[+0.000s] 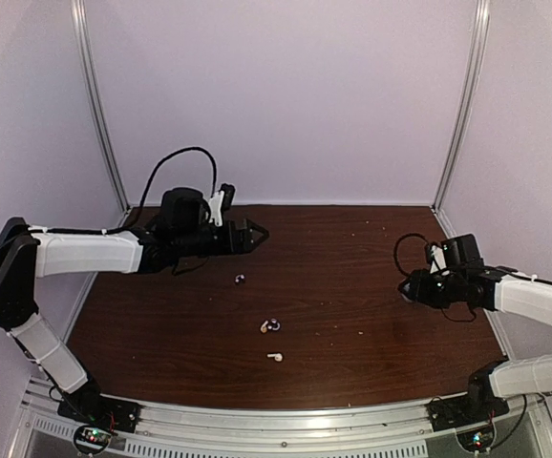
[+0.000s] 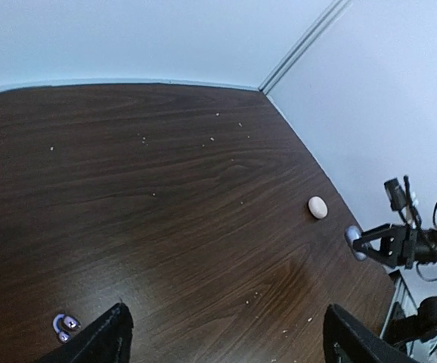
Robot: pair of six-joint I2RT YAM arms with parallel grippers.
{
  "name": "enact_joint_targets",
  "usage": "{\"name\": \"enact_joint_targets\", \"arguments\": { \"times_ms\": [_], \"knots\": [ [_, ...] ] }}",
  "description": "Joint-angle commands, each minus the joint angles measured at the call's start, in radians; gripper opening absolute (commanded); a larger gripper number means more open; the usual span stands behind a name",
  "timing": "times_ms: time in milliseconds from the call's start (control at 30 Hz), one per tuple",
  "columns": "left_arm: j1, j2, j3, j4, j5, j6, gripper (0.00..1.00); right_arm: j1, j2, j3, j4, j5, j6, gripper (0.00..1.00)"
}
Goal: Insert the wireless bluetooth earbuds into the charging case
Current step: Pick up the charging case from the corner of the board, then pass from the right arm to the left
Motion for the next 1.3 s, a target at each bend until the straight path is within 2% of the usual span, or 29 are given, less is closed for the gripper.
{"name": "enact_joint_targets", "arguments": {
  "times_ms": [0, 167, 300, 433, 800, 1000, 1267],
  "knots": [
    [-0.065, -0.038, 0.023, 0.011, 0.012, 0.382, 0.87, 0.035, 0.003, 0.121, -0.014, -0.169, -0.11, 0.39],
    [-0.249, -0.091, -0.051, -0.055, -0.087, 0.868, 0.87, 0.09, 0.02, 0.197, -0.048, -0.309, -0.127, 0.39],
    [-0.329, -0.124, -0.112, -0.049, -0.084, 1.061, 0.84, 0.175, 0.062, 0.264, -0.115, -0.367, -0.155, 0.39],
    [-0.359, -0.178, -0.159, 0.019, 0.009, 1.146, 0.84, 0.264, 0.092, 0.308, -0.127, -0.426, -0.162, 0.39],
    [-0.5, -0.137, -0.097, -0.014, -0.067, 1.394, 0.79, 0.431, 0.171, 0.371, -0.103, -0.574, -0.176, 0.39],
    [-0.521, -0.108, -0.071, -0.009, -0.087, 1.439, 0.72, 0.494, 0.21, 0.417, -0.13, -0.592, -0.192, 0.4],
    [-0.53, -0.072, -0.052, -0.007, -0.116, 1.46, 0.7, 0.562, 0.246, 0.459, -0.158, -0.595, -0.202, 0.4]
  ]
}}
